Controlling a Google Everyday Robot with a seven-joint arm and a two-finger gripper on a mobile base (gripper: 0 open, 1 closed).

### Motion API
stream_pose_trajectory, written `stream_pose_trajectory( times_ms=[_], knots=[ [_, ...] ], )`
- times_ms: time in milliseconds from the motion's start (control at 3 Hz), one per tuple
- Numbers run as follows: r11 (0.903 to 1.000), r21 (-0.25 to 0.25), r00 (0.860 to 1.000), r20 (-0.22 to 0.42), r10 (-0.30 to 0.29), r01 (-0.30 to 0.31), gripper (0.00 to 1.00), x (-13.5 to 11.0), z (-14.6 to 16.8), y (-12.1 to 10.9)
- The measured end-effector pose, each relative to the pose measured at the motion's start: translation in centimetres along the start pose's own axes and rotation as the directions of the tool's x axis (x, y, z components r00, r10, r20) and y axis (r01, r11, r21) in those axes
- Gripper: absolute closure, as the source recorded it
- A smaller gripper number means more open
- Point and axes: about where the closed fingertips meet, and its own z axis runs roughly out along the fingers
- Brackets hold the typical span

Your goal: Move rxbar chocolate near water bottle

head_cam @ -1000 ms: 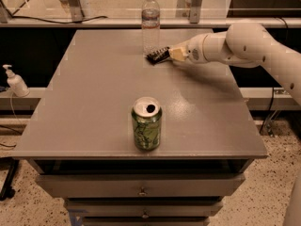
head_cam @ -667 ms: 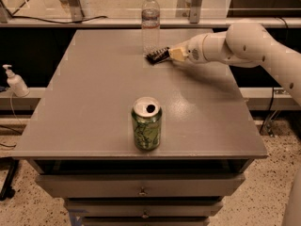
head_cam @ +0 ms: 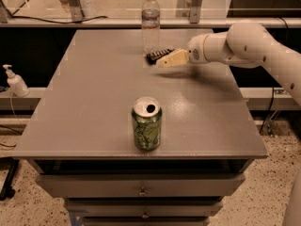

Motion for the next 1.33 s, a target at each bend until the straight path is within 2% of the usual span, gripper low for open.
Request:
stream_pose_trajectory(
  times_ms=[333, 667, 1000, 1333],
  knots=[
    [1.0, 0.0, 1.0, 0.001, 0.0, 0.0, 0.0, 0.0, -0.2, 0.0],
    [0.9999, -0.003, 1.0, 0.0, -0.01, 0.01, 0.0, -0.7, -1.9, -0.1],
    [0.9983, 0.005, 0.998, 0.0, -0.059, 0.059, 0.0, -2.5, -6.7, -1.9],
    [0.9892, 0.042, 0.99, -0.02, -0.139, 0.14, 0.0, -4.7, -13.9, -3.3]
  ],
)
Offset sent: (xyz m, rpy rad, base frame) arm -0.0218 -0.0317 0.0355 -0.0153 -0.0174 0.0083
